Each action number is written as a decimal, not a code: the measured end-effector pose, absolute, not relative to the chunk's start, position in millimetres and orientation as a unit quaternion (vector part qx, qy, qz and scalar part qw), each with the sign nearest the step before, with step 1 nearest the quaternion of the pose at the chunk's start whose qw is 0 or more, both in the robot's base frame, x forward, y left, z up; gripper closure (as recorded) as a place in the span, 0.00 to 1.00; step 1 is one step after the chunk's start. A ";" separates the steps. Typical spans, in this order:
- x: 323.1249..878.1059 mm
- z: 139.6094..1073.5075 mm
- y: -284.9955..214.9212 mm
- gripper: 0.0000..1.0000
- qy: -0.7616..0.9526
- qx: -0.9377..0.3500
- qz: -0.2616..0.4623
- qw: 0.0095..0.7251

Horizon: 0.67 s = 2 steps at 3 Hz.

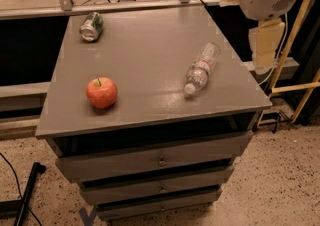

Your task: Move water bottle near green can

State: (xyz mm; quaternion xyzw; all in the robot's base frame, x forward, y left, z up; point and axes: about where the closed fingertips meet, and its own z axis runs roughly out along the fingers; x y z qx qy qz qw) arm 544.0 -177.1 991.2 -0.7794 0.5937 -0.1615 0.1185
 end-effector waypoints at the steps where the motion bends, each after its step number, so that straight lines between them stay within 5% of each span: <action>1: 552.3 992.2 -178.2 0.00 0.569 -0.795 -0.183 0.108; 2: 555.2 991.2 -176.5 0.00 0.561 -0.799 -0.194 0.094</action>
Offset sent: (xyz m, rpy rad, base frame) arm 0.0130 0.0010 -0.0024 -0.1532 -0.0079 0.0667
